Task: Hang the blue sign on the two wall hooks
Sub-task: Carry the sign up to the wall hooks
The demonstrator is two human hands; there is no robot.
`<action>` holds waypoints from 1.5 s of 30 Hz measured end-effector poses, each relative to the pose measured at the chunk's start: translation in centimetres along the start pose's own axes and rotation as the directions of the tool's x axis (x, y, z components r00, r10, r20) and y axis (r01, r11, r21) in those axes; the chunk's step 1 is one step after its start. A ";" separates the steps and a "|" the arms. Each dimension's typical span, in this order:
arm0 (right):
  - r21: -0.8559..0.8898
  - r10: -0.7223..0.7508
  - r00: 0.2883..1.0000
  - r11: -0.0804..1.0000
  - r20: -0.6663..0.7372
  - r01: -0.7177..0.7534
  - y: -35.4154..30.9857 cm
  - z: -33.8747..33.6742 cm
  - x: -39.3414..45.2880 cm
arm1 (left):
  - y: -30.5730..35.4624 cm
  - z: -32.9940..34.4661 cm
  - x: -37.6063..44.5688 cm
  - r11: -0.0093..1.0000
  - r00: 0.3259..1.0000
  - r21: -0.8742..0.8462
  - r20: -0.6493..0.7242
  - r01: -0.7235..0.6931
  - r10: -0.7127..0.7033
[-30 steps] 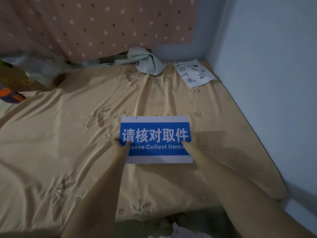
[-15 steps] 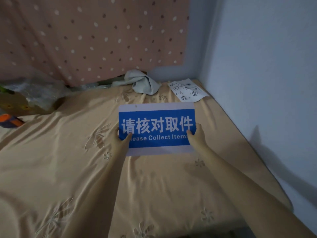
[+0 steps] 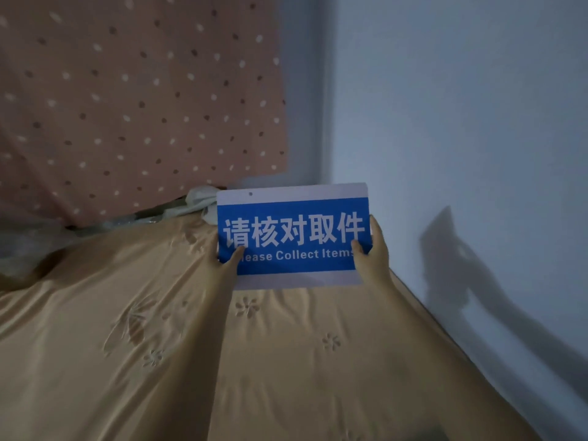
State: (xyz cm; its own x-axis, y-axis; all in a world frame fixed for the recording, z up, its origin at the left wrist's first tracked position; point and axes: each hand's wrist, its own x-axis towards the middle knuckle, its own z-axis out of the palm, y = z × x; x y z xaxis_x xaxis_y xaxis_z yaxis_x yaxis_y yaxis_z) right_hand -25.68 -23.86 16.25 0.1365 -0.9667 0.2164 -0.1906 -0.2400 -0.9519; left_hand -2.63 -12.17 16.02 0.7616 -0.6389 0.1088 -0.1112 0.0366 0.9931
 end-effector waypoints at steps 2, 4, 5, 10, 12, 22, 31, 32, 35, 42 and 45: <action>0.013 -0.015 0.999 1.000 -0.050 0.015 -0.6 -2.5 0.6 | 1.3 2.2 0.1 0.998 0.998 0.029 0.016 -0.064 0.063; 0.023 -0.029 0.994 0.999 -0.105 0.032 -1.1 -5.0 1.1 | 2.6 4.6 0.0 0.996 0.995 0.016 0.041 -0.087 0.086; 0.024 -0.044 0.991 0.999 -0.130 0.047 -1.4 -6.2 1.4 | 3.1 5.7 -0.1 0.996 0.995 0.000 0.058 -0.087 0.087; 0.004 -0.128 0.962 0.991 -0.240 0.133 -2.8 -11.5 1.8 | 5.7 10.7 -1.3 0.983 0.973 -0.064 0.147 -0.170 0.178; -0.005 -0.163 0.944 0.986 -0.286 0.168 -3.4 -13.2 1.6 | 6.5 12.4 -1.5 0.978 0.963 -0.072 0.175 -0.194 0.204; -0.085 -0.287 0.806 0.955 -0.518 0.285 -8.4 -19.2 -0.3 | 12.7 18.2 -2.6 0.932 0.886 -0.238 0.316 -0.272 0.339; -0.232 -0.367 0.604 0.928 -0.707 0.292 -13.1 -23.6 -5.1 | 18.2 22.3 -4.9 0.867 0.729 -0.348 0.477 -0.356 0.491; -0.251 -0.376 0.576 0.925 -0.726 0.287 -13.6 -24.2 -5.8 | 18.8 22.7 -5.5 0.859 0.714 -0.368 0.487 -0.355 0.503; -0.306 -0.400 0.493 0.915 -0.773 0.261 -15.4 -25.8 -8.2 | 20.7 23.9 -7.6 0.835 0.665 -0.442 0.520 -0.328 0.536; -0.438 -0.447 0.306 0.893 -0.841 0.100 -18.6 -29.7 -14.2 | 24.7 26.4 -13.5 0.771 0.530 -0.573 0.578 -0.278 0.620; -0.449 -0.450 0.248 0.891 -0.858 0.067 -19.8 -31.3 -16.7 | 26.0 27.4 -16.3 0.760 0.480 -0.598 0.604 -0.255 0.636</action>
State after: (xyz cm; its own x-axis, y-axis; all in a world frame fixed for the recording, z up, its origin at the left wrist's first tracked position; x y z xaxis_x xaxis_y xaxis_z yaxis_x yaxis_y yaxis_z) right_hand -54.66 -5.72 38.30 -0.7142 -0.2074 0.6685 -0.5968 -0.3186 -0.7364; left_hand -35.41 -21.88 38.91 -0.0904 -0.7475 0.6581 0.1027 0.6503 0.7527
